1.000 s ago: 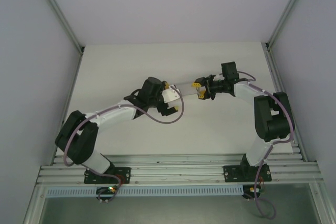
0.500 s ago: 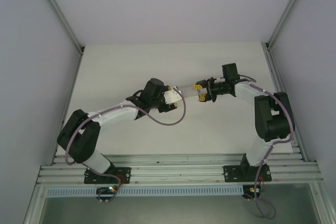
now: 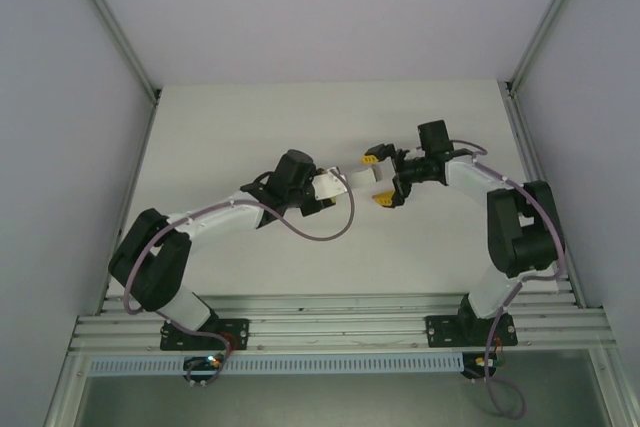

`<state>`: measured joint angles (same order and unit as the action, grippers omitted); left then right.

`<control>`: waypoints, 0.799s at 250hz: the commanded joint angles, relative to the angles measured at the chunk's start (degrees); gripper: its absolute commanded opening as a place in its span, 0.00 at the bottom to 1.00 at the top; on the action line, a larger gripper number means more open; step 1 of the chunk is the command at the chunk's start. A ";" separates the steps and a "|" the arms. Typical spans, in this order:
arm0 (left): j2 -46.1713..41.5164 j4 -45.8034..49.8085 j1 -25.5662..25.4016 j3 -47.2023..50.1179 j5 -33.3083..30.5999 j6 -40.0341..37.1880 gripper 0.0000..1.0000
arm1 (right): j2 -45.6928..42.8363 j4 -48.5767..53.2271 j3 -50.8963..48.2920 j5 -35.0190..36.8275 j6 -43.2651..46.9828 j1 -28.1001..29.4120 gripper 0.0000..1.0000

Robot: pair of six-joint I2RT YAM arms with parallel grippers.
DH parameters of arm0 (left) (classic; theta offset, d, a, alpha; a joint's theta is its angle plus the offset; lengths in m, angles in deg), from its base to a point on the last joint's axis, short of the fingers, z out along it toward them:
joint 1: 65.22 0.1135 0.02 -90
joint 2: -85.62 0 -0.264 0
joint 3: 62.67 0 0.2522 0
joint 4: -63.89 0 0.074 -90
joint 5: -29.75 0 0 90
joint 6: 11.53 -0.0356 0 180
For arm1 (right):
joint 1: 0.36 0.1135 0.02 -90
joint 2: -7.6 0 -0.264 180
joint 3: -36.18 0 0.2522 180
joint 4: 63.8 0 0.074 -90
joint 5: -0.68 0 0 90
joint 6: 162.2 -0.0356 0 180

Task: Assemble paper box

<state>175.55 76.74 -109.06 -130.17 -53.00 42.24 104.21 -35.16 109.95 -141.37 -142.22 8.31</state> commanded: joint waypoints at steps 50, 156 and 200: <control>-1.69 17.29 1.93 -5.24 6.33 0.88 0.39 | -14.65 6.38 0.92 29.25 26.34 -3.43 1.00; 7.65 41.31 5.27 -19.32 10.99 0.21 0.37 | -22.32 -6.10 -6.76 13.53 62.05 -4.18 0.98; 11.01 43.00 5.21 -21.78 10.38 -0.76 0.38 | -19.07 -1.74 -5.52 9.89 68.49 -1.59 0.84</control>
<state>184.69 114.40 -103.55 -149.03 -43.10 42.78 82.34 -40.84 102.41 -126.53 -82.81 4.52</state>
